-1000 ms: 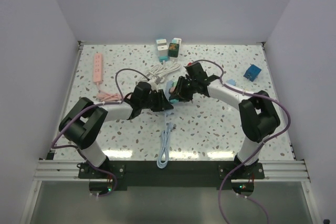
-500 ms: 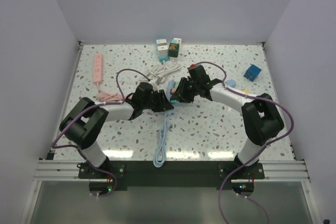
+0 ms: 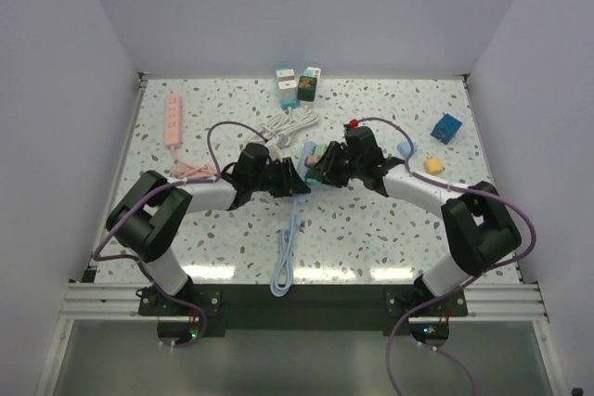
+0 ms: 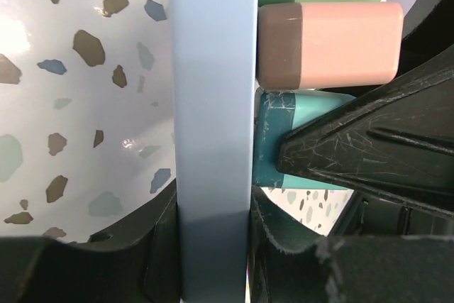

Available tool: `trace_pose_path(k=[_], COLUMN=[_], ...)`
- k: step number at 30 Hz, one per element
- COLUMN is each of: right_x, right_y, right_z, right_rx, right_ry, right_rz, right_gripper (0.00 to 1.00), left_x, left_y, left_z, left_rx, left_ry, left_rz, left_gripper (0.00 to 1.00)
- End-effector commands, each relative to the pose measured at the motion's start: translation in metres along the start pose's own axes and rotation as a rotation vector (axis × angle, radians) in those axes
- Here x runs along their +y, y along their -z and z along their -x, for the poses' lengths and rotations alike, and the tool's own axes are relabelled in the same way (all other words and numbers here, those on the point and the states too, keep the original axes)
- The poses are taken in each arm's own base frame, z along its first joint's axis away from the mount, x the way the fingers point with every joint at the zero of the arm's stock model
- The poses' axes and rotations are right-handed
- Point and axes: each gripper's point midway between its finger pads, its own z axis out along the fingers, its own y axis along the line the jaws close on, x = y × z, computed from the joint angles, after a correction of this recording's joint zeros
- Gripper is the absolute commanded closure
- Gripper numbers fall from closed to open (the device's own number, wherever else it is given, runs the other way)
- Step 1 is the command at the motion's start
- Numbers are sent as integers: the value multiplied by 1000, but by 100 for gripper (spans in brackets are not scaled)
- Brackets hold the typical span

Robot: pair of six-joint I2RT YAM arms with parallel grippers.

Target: Pull the plug off the socket

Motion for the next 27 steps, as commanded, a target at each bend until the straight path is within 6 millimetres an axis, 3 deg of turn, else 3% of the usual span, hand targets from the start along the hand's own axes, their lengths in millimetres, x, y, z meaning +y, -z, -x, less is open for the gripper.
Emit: trace_pose_path(k=[1, 7, 11, 16, 19, 20, 22, 23, 25, 26, 27], right_x=[45, 36, 15, -1, -30, -48, -72, -82, -109, -120, -138], right_y=[36, 58, 73, 87, 98, 98, 99, 105, 98, 107, 101], right_z=[-8, -6, -4, 4, 30, 45, 69, 91, 111, 132, 137], right_rx=[20, -17, -24, -106, -210, -241, -298, -347, -358, -397, -383], right_ry=[47, 53, 33, 47, -5, -46, -78, -104, -152, -193, -221], right_rz=[197, 146, -23, -96, -224, -281, -367, -395, -468, -499, -548], right_gripper=[100, 100, 100, 100, 100, 100, 100, 100, 100, 100, 100], left_x=[46, 46, 44, 22, -1, -14, -18, -24, -18, -17, -10], left_y=[6, 6, 7, 15, 24, 30, 38, 45, 52, 57, 61], left_z=[39, 47, 51, 69, 83, 90, 92, 95, 88, 86, 78], left_rx=[-146, -147, -143, -185, -204, -220, -218, -228, -201, -194, -162], left_ry=[94, 80, 84, 57, 13, -8, -44, -64, -101, -116, -132], left_rz=[182, 214, 228, 183, 135, 109, 110, 103, 137, 146, 173], left_gripper=[100, 100, 100, 100, 100, 100, 100, 100, 100, 100, 100])
